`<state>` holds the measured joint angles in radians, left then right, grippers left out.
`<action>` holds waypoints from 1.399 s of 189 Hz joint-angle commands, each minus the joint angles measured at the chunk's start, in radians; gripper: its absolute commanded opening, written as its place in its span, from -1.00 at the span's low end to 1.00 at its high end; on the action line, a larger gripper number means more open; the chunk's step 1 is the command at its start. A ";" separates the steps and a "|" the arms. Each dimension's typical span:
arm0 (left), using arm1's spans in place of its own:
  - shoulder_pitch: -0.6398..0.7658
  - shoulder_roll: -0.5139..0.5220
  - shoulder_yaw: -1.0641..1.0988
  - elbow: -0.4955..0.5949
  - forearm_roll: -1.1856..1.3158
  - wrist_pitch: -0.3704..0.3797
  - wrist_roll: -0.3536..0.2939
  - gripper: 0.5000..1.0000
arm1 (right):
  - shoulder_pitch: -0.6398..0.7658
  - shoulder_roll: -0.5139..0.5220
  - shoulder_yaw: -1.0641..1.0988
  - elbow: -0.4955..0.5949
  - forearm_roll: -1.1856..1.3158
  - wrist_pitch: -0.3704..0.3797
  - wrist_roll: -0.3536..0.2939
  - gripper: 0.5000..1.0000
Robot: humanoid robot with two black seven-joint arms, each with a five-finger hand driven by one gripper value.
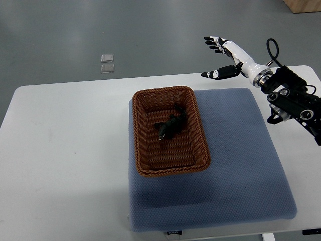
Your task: Place crocodile in brown basket with right hand
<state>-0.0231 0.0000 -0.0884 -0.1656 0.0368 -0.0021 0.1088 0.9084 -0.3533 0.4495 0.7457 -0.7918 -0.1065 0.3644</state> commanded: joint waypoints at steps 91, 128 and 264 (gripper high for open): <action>0.000 0.000 -0.001 0.000 0.000 0.001 0.000 1.00 | -0.109 0.017 0.248 -0.143 0.333 0.162 -0.090 0.64; 0.000 0.000 -0.001 0.000 0.000 0.001 0.000 1.00 | -0.171 0.079 0.460 -0.143 0.172 0.225 -0.125 0.65; 0.000 0.000 -0.001 0.000 0.000 0.001 0.000 1.00 | -0.299 0.240 0.768 -0.062 0.097 0.019 -0.110 0.73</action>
<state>-0.0230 0.0000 -0.0890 -0.1656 0.0368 -0.0021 0.1090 0.6210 -0.1295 1.2172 0.6551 -0.6952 -0.0680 0.2425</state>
